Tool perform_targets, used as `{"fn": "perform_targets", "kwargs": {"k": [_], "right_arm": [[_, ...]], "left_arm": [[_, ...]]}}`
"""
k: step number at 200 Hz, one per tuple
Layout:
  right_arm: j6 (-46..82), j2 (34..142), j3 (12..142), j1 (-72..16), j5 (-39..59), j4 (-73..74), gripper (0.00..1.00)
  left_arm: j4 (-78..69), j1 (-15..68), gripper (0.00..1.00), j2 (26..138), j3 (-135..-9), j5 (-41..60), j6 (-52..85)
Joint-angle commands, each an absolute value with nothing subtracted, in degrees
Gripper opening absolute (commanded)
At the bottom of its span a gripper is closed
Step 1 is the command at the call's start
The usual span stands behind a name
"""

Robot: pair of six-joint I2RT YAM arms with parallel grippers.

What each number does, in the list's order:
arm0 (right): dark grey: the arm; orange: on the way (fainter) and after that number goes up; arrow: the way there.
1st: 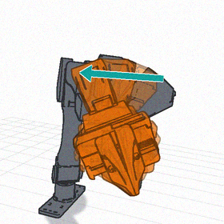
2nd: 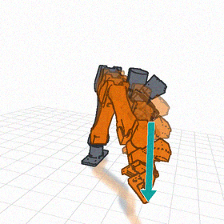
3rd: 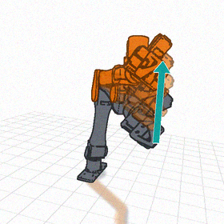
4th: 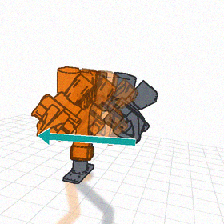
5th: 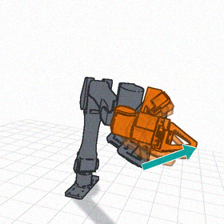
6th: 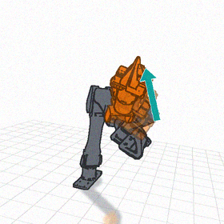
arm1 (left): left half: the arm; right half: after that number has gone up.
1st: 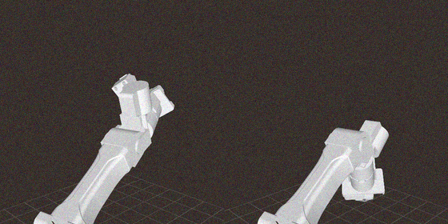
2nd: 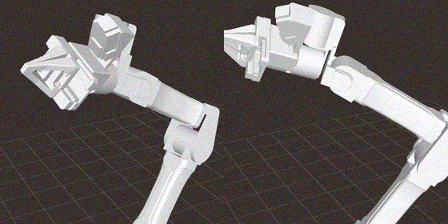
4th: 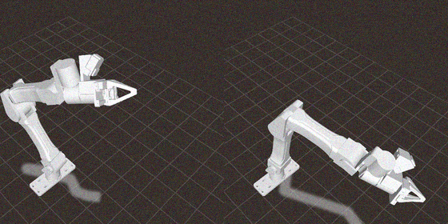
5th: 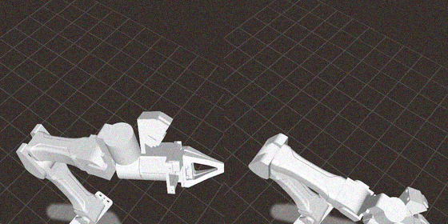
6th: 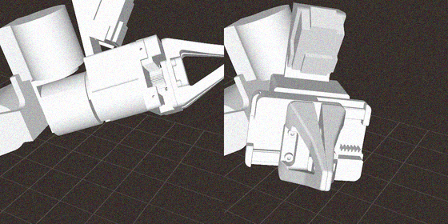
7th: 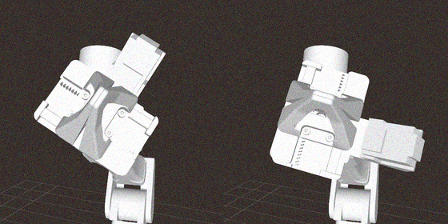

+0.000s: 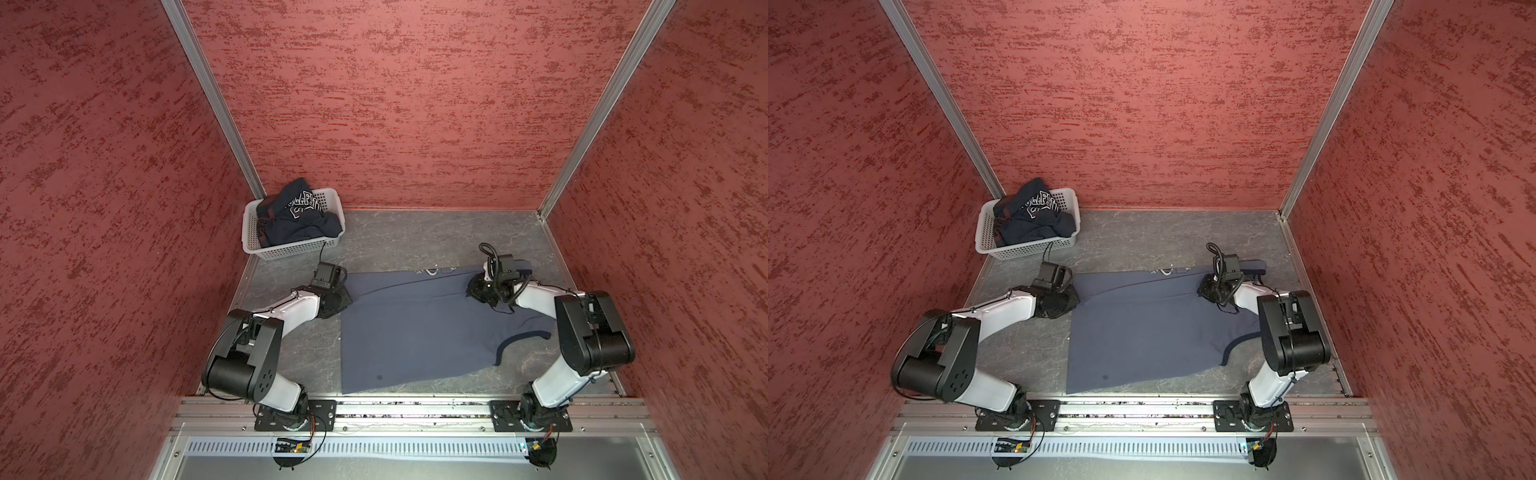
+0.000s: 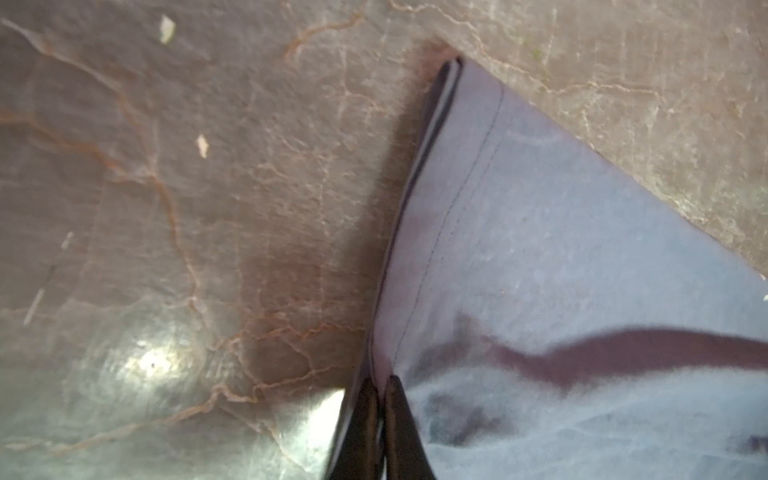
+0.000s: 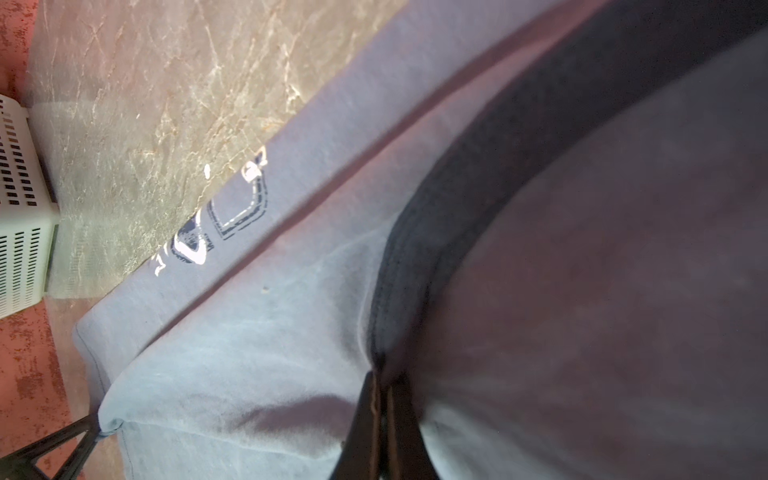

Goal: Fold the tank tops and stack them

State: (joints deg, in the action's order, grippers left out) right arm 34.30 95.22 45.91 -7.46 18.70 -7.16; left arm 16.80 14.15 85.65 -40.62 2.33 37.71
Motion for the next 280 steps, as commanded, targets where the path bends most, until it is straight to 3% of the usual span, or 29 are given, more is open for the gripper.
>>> {"fn": "perform_targets", "kwargs": {"k": [1,68,101,124,149,186,226,280], "right_arm": [[32.84,92.55,48.8,-7.79,15.21,-9.9,0.01],[29.87,88.43,50.77,-7.78,9.67,-14.91,0.01],[30.05,89.6,48.18,-7.82,10.36,-13.27,0.03],[30.32,91.07,46.82,-7.75,10.54,-11.88,0.08],[29.82,91.29,47.64,-7.77,8.47,-13.75,0.27],[28.06,85.75,48.62,-7.78,5.4,-17.5,0.4],[28.28,84.93,48.01,-8.22,8.07,-17.13,0.45],[28.39,87.57,49.67,-16.03,9.27,-13.02,0.46]], "left_arm": [[18.55,15.26,0.02,82.44,-42.0,1.8,37.33],[20.81,16.52,0.0,76.06,-39.14,-0.12,38.75],[18.65,17.18,0.04,77.69,-36.48,1.26,39.85],[16.99,17.61,0.1,80.51,-35.59,2.68,40.31],[18.76,17.69,0.23,80.41,-35.82,1.33,40.77],[24.45,18.08,0.41,75.09,-38.44,-3.74,39.43],[25.32,19.07,0.48,75.99,-42.83,-3.34,37.52],[22.48,21.95,0.54,88.4,-49.39,0.0,37.59]]}}
